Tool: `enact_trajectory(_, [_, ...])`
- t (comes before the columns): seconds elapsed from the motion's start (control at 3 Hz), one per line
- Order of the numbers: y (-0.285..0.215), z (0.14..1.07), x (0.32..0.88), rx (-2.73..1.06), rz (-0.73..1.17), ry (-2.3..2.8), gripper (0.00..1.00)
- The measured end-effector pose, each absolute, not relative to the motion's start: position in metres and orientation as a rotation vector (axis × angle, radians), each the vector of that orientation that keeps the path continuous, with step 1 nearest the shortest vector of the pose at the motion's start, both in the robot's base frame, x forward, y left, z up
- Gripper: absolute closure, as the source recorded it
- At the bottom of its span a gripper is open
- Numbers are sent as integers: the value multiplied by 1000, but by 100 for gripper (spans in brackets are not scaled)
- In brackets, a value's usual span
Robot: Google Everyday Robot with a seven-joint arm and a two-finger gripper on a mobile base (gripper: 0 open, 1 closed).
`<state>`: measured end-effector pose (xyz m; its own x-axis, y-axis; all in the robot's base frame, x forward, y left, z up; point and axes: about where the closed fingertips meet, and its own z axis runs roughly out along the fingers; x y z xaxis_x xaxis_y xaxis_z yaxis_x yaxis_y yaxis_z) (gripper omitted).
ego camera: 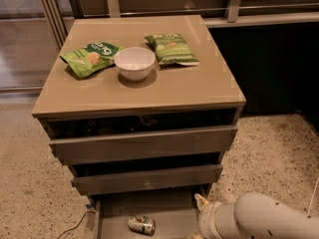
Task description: Pick 7up can from bottom drawer and place on counter
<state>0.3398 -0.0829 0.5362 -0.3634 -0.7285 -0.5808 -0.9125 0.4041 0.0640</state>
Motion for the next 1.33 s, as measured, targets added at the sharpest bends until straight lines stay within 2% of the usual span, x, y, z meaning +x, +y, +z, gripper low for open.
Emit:
enact_trajectory(0.67, [-28, 457, 363, -1378, 601, 2031, 0])
enact_trajectory(1.33, [-10, 419, 377, -1423, 591, 2027, 0])
